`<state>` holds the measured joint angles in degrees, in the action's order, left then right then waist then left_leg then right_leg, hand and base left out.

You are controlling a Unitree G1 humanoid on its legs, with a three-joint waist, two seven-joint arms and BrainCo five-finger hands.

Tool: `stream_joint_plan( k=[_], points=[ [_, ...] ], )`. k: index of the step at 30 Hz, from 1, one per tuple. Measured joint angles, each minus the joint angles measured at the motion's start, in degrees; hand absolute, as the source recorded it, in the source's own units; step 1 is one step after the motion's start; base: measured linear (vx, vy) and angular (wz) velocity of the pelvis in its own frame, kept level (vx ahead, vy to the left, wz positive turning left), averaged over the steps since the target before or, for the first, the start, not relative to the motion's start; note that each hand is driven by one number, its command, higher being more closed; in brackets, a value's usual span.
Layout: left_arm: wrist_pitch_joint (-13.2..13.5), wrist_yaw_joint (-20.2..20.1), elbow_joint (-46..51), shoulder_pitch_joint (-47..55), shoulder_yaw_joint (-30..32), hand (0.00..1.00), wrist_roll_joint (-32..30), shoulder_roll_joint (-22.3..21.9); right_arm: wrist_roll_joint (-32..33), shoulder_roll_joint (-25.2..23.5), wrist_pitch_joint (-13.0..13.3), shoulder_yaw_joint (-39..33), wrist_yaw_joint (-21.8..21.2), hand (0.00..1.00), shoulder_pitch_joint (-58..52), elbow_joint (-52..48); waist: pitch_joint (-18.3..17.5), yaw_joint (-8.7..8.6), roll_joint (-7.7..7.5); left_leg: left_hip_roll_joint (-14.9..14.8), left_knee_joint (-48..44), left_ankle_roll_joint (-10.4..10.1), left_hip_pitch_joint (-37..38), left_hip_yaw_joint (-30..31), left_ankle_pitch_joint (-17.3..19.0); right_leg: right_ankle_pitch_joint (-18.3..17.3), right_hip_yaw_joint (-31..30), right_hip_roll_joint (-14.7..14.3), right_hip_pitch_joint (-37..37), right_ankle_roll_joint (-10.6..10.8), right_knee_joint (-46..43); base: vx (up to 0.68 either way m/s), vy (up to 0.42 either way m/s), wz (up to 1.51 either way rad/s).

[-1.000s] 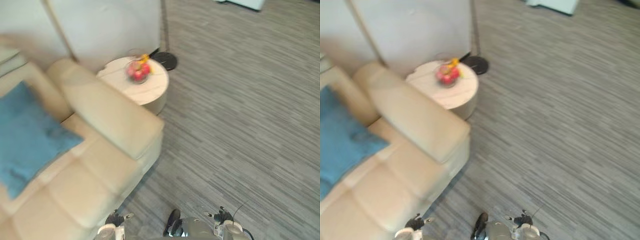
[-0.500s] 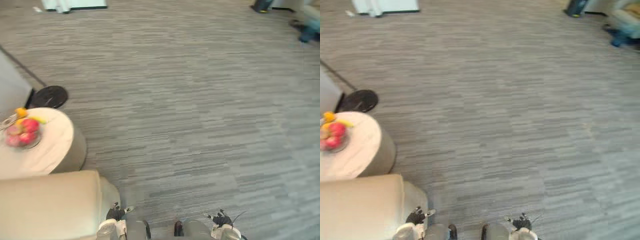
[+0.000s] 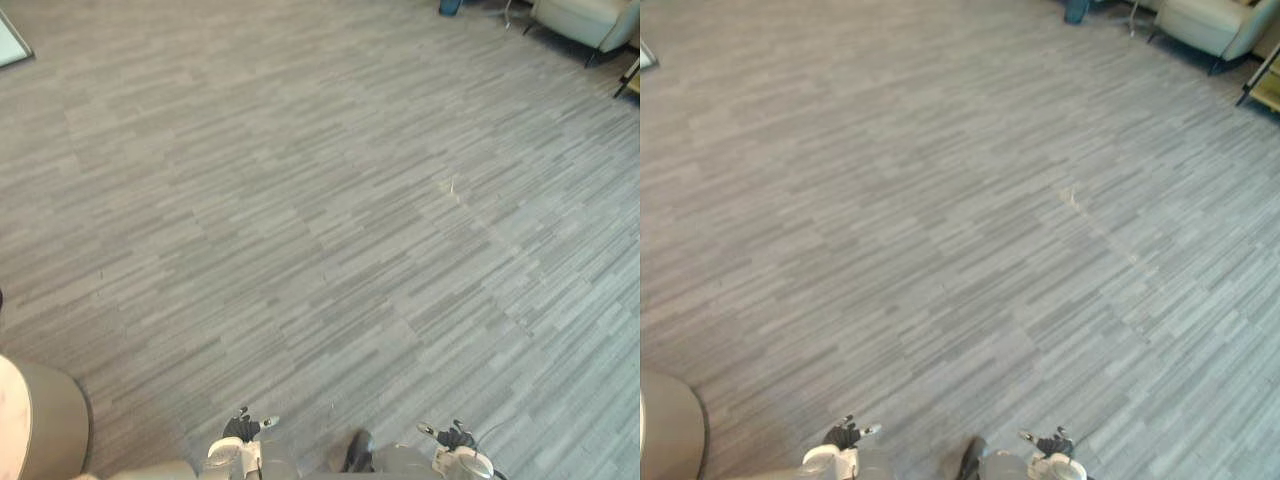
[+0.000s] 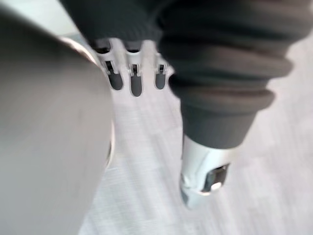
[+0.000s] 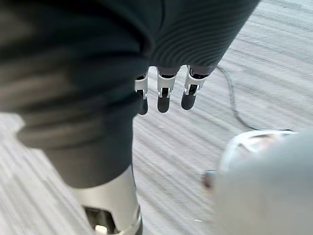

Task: Pick up cushions and gather them together orderly.

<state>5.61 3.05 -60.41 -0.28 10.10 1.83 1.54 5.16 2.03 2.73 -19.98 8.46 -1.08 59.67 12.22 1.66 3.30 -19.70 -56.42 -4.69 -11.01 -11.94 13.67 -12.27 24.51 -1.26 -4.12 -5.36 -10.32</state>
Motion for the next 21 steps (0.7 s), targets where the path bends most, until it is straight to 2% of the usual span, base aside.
stream_joint_plan(
  k=[2, 4, 5, 6, 7, 8, 9, 10, 11, 12, 13, 14, 15, 16, 17, 18, 19, 20, 21],
  points=[
    [0.49, 0.03, 1.07, 0.02, -0.08, 0.00, 0.21, -0.28, 0.77, 0.09, 0.04, -0.01, 0.20, 0.00, 0.09, 0.05, 0.00, 0.93, -0.06, 2.79, 5.74, 0.28, -2.91, -0.22, 1.24, -0.26, -3.95, 0.22, -1.29, 0.29, 0.96, 0.24, 0.049, -1.09],
    [0.31, 0.10, 2.40, -0.07, -0.08, 0.00, 0.46, -0.62, 1.69, -0.25, 0.05, -0.12, 0.49, 0.00, 0.51, -0.16, 0.17, 1.78, -0.46, 7.96, 19.82, 0.54, -5.32, 2.01, 1.19, -0.94, -9.41, 0.97, -2.03, 1.16, 1.67, 0.27, 0.152, -1.31],
    [0.27, 0.14, 2.50, -0.04, -0.05, 0.00, 0.46, -0.60, 1.69, -0.30, 0.06, -0.14, 0.55, 0.00, 0.48, -0.15, 0.22, 1.96, -0.57, 9.81, 26.11, 0.10, -5.37, 3.21, 0.08, -1.29, -11.46, 1.34, -2.11, 1.69, 1.67, 0.30, 0.203, -1.43],
    [0.11, 0.24, 2.32, 0.10, -0.01, 0.00, 0.51, -0.54, 1.70, -0.20, 0.08, -0.12, 0.65, 0.00, 0.41, -0.12, 0.18, 2.02, -0.46, 12.40, 35.40, -0.45, -4.98, 5.95, -4.06, -1.94, -14.63, 1.45, -2.51, 2.77, 1.97, 0.27, 0.188, -1.23],
    [0.10, 0.24, 2.23, 0.26, 0.04, 0.00, 0.56, -0.54, 1.72, -0.20, 0.01, -0.12, 0.73, 0.00, 0.34, -0.06, 0.14, 2.31, -0.64, 13.14, 36.67, -0.65, -4.55, 7.13, -7.08, -2.23, -16.43, 1.64, -2.79, 3.19, 2.12, 0.43, 0.247, -1.43],
    [0.16, 0.35, 2.34, 0.48, 0.14, 0.00, 0.55, 0.36, 1.81, -1.08, 0.02, -0.10, 0.96, 0.00, 0.09, -0.23, -0.69, 2.65, -1.95, 15.03, 39.34, 0.15, -2.32, 6.43, -8.51, -2.35, -20.55, 2.78, -3.62, 4.50, 3.17, 0.60, 0.201, -0.99],
    [0.13, 0.32, 2.03, -0.17, -0.04, 0.00, 0.56, 0.56, 2.08, -1.73, 0.07, -0.18, 1.02, 0.00, 0.04, 0.15, -1.22, 1.85, -3.61, 15.46, 38.18, 1.80, -1.91, 4.19, -8.25, -1.25, -23.13, 3.54, -3.70, 5.48, 4.79, 0.52, 0.149, -0.86],
    [0.16, 0.27, 2.18, -0.27, 0.13, 0.00, 0.56, 0.50, 2.18, -1.96, -0.02, -0.33, 0.99, 0.00, -0.20, 0.37, -1.25, 2.01, -3.85, 15.32, 36.56, 2.12, -2.21, 3.36, -7.28, -0.56, -23.95, 3.95, -4.13, 5.61, 5.16, 0.49, 0.127, -0.65],
    [0.08, 0.14, 2.31, -0.28, 0.49, 0.00, 0.56, 1.02, 2.21, -2.27, 0.00, -0.73, 0.85, 0.00, 0.36, 0.30, -1.24, 2.47, -3.90, 14.44, 29.12, 3.11, -4.05, 2.15, -5.56, 0.65, -26.45, 4.55, -4.84, 5.74, 5.06, 0.32, 0.166, -0.97],
    [0.06, 0.11, 1.95, -0.03, 1.10, 0.00, 0.61, 1.04, 2.22, -2.18, 0.05, -1.34, 0.85, 0.00, 0.47, 0.28, -1.55, 3.07, -3.73, 14.50, 25.23, 3.90, -4.56, 0.63, -2.34, 0.12, -28.59, 5.01, -4.70, 6.99, 1.49, 0.39, 0.200, -1.06],
    [0.00, 0.23, 1.67, 0.33, 1.30, 0.00, 0.59, 0.51, 2.22, -2.04, 0.11, -1.43, 0.91, 0.00, -0.04, 0.08, -2.38, 3.35, -3.12, 14.04, 27.93, 4.05, -2.71, 0.62, -2.34, -0.80, -29.29, 4.48, -3.44, 8.37, -1.53, 0.45, 0.202, -1.25],
    [-0.09, 0.14, 1.18, 1.57, 1.16, 0.00, 0.69, -0.08, 2.20, -1.43, 0.24, -1.44, 0.78, 0.00, -0.12, 0.06, -3.23, 3.80, -2.10, 13.78, 31.59, 3.31, 1.96, -0.94, 2.80, -3.87, -29.55, 4.47, 0.68, 13.64, -12.74, 0.39, 0.135, -0.95],
    [-0.29, 0.23, 1.07, 1.43, 0.02, 0.00, 0.64, 0.56, 2.20, -1.80, 0.22, -1.20, 0.56, 0.00, 0.05, -0.09, -2.90, 3.16, -3.03, 14.75, 32.22, 3.99, 4.28, -2.31, 3.96, -3.74, -28.94, 6.16, 6.47, 20.00, -25.41, 0.47, 0.128, -0.82],
    [-0.45, 0.22, 1.03, 1.33, -0.96, 0.00, 0.61, 1.05, 2.23, -1.74, 0.25, -1.28, 0.48, 0.00, 0.23, -0.40, -2.63, 2.81, -3.27, 14.99, 32.57, 4.18, 5.80, -2.72, 4.80, -2.91, -28.17, 6.89, 10.37, 21.17, -33.29, 0.37, 0.066, -0.33],
    [-1.11, 0.27, 0.04, 0.97, -2.52, 0.00, 0.61, 1.96, 2.22, -1.44, 0.18, -1.30, 0.39, 0.00, 0.70, -0.15, -2.17, 1.85, -3.47, 15.16, 33.83, 4.09, 9.04, -3.30, 5.72, -3.61, -24.96, 8.40, 14.23, 19.27, -41.27, 0.46, 0.053, -0.21],
    [-1.30, 0.31, -0.89, 0.80, -3.46, 0.00, 0.62, 2.45, 2.23, -1.30, 0.18, -1.29, 0.33, 0.00, 1.06, -0.09, -1.85, 1.44, -3.32, 15.35, 35.97, 4.09, 12.20, -3.78, 5.74, -5.27, -21.02, 9.79, 16.08, 15.82, -43.27, 0.51, 0.024, -0.23],
    [-1.38, 0.46, -1.16, 0.54, -3.67, 0.00, 0.64, 2.44, 2.22, -0.98, 0.19, -1.20, 0.18, 0.00, 1.00, 0.06, -1.63, 1.27, -3.14, 15.02, 39.54, 4.06, 16.54, -4.82, 5.71, -7.15, -15.73, 10.89, 17.82, 11.71, -42.73, 0.47, 0.000, -0.31],
    [-1.39, 0.48, -1.16, 0.57, -3.99, 0.00, 0.64, 2.39, 2.21, -0.62, 0.19, -1.05, 0.02, 0.00, 1.01, 0.14, -1.50, 1.14, -2.86, 14.38, 41.96, 4.05, 19.63, -5.58, 5.71, -8.22, -11.81, 10.94, 19.40, 9.37, -40.14, 0.48, -0.031, -0.37],
    [-1.35, 0.50, -1.13, 0.48, -4.55, 0.00, 0.63, 2.43, 2.33, -0.29, 0.28, -0.49, -0.04, 0.00, 1.16, 0.10, -1.46, 0.89, -2.64, 13.65, 43.79, 4.01, 21.63, -6.37, 5.67, -8.18, -8.76, 10.67, 21.49, 7.91, -36.23, 0.48, -0.072, -0.27]
  ],
)
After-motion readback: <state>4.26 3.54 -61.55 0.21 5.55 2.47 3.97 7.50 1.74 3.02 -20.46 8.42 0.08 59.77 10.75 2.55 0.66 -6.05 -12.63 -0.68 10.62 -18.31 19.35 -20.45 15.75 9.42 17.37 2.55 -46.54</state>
